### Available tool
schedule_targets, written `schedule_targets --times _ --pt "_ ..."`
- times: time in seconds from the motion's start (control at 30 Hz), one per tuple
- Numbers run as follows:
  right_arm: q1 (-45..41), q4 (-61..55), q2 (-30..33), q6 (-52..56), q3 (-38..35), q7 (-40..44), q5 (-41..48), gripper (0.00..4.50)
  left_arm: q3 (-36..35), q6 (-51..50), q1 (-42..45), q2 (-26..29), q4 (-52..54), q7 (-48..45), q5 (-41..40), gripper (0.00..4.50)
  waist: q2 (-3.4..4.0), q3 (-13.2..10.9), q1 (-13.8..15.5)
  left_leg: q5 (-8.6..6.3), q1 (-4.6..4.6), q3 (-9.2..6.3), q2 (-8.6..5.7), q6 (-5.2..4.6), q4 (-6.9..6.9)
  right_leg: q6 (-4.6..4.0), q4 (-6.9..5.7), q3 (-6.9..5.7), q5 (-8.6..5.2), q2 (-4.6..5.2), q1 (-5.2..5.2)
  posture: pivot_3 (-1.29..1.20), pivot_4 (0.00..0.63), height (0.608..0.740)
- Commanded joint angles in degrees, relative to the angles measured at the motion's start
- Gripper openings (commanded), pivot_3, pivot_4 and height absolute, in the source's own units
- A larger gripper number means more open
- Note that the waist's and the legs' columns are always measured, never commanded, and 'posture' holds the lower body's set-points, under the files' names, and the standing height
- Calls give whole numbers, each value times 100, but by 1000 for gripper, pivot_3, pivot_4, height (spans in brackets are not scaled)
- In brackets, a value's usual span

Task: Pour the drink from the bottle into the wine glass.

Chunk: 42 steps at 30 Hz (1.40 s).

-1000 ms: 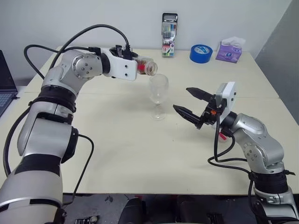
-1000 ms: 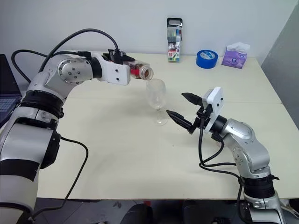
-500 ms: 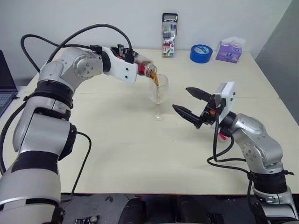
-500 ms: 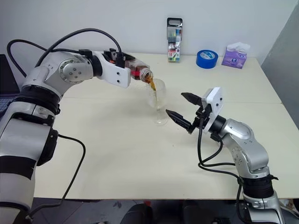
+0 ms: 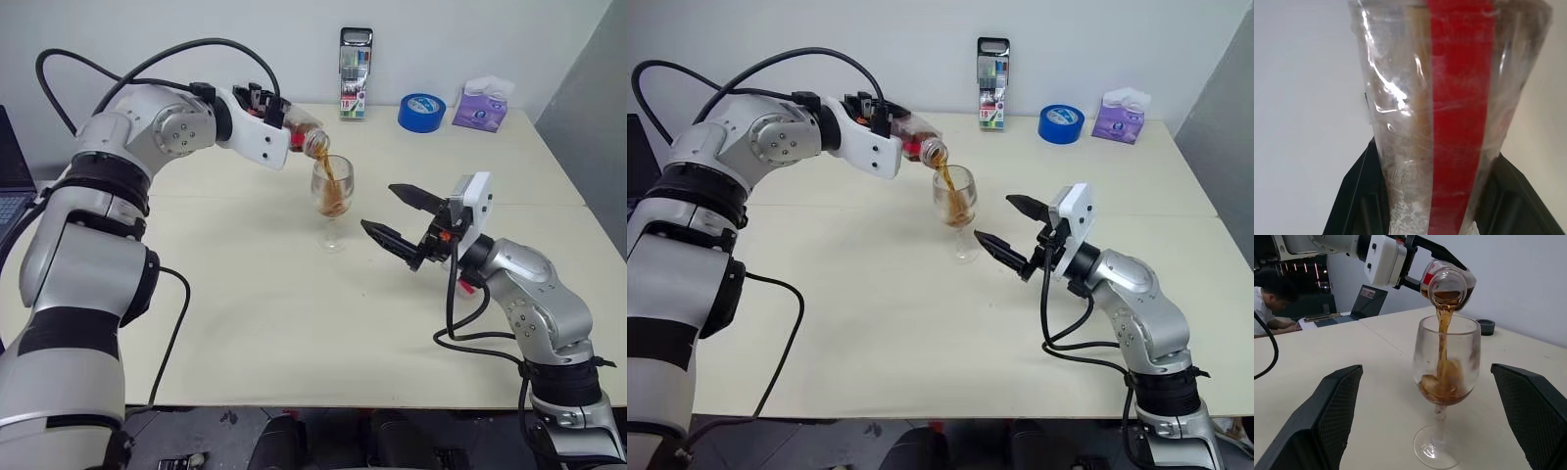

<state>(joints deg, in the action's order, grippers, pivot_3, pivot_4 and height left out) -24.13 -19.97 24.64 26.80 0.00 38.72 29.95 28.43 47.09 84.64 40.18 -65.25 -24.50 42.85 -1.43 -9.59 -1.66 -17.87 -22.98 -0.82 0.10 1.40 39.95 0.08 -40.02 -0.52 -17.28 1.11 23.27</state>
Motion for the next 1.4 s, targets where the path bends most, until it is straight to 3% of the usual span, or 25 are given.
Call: schedule_targets --times 0.03,0.5,0.8,1.13,1.27,1.4 --pt "-120 -150 -1 -109 -31 3 -9 4500 25 76 317 95 -9 215 75 1678 0 0 0 0 0 0 0 0 0 0 0 0 0 0 0 0 150 740" --pt "-104 -158 -29 -111 -11 -17 -14 4500 237 143 492 91 -187 449 284 1678 0 0 0 0 0 0 -1 0 1 0 -1 -1 0 1 0 0 150 740" --pt "-68 -195 -40 -108 -3 -34 -24 4500 45 44 360 -28 -236 207 -41 1678 0 0 0 0 0 0 -1 0 2 0 -2 -1 0 1 0 0 150 740" --pt "-123 -153 -30 -89 57 19 6 4500 -1016 -711 -281 -323 143 -1417 -1829 1678 1 1 -16 1 3 3 0 0 5 0 -8 -1 0 2 1 0 150 740" --pt "-192 -148 -20 -68 82 85 52 4500 -1619 -1583 -687 -441 905 -2101 -2771 1678 1 1 -15 1 0 -1 0 0 8 0 -8 -1 0 2 1 0 150 740" --pt "-312 -210 -55 -17 83 64 111 4500 -2459 -3366 -1447 -594 2299 -2043 -3779 1678 2 2 -22 1 0 -3 1 0 11 0 -10 1 0 3 1 0 150 740"
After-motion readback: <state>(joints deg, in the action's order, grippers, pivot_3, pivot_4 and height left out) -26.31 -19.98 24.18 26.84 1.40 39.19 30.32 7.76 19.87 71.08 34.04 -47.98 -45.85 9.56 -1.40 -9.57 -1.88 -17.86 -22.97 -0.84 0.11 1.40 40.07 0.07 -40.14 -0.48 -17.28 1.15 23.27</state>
